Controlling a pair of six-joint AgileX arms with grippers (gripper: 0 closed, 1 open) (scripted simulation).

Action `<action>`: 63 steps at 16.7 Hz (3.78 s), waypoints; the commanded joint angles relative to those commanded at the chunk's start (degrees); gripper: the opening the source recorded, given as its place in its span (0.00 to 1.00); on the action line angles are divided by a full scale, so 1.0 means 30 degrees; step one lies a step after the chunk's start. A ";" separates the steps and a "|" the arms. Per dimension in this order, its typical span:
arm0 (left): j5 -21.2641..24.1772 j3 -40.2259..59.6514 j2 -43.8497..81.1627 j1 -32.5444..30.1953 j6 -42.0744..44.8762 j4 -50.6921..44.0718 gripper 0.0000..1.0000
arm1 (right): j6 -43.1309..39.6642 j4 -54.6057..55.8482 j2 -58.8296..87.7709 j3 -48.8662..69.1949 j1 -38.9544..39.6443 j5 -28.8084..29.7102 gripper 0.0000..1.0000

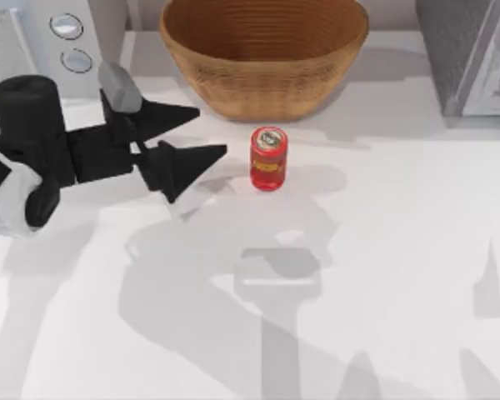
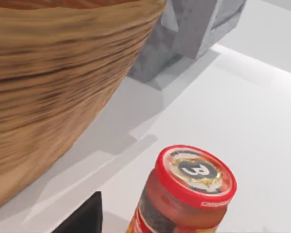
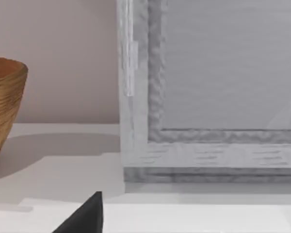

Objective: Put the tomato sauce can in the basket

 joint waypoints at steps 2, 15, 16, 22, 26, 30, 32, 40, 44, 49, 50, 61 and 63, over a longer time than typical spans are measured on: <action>0.1325 0.1775 0.2872 -0.0127 0.0575 0.1753 1.00 | 0.0000 0.0000 0.0000 0.0000 0.0000 0.0000 1.00; 0.4315 0.6552 0.9029 -0.0420 0.2298 0.6183 1.00 | 0.0000 0.0000 0.0000 0.0000 0.0000 0.0000 1.00; 0.4280 0.6491 0.8978 -0.0304 0.2283 0.6130 1.00 | 0.0000 0.0000 0.0000 0.0000 0.0000 0.0000 1.00; 0.3243 0.6355 0.9643 -0.1511 0.2052 0.7234 1.00 | 0.0000 0.0000 0.0000 0.0000 0.0000 0.0000 1.00; 0.2193 0.6956 0.9757 -0.2573 0.2119 0.6686 1.00 | 0.0000 0.0000 0.0000 0.0000 0.0000 0.0000 1.00; 0.1572 0.8970 0.9994 -0.3223 0.2026 0.5032 1.00 | 0.0000 0.0000 0.0000 0.0000 0.0000 0.0000 1.00; 0.1519 0.9184 1.0017 -0.3225 0.2011 0.4828 1.00 | 0.0000 0.0000 0.0000 0.0000 0.0000 0.0000 1.00; 0.1519 0.9184 1.0017 -0.3225 0.2011 0.4828 0.62 | 0.0000 0.0000 0.0000 0.0000 0.0000 0.0000 1.00; 0.1519 0.9184 1.0017 -0.3225 0.2011 0.4828 0.32 | 0.0000 0.0000 0.0000 0.0000 0.0000 0.0000 1.00; 0.1519 0.9184 1.0017 -0.3225 0.2011 0.4828 0.00 | 0.0000 0.0000 0.0000 0.0000 0.0000 0.0000 1.00; 0.1519 0.9184 1.0017 -0.3225 0.2011 0.4828 0.00 | 0.0000 0.0000 0.0000 0.0000 0.0000 0.0000 1.00; 0.1757 0.7980 0.9404 -0.3194 0.2040 0.4703 0.00 | 0.0000 0.0000 0.0000 0.0000 0.0000 0.0000 1.00; 0.2031 0.6659 0.8448 -0.3066 0.2077 0.4610 0.00 | 0.0000 0.0000 0.0000 0.0000 0.0000 0.0000 1.00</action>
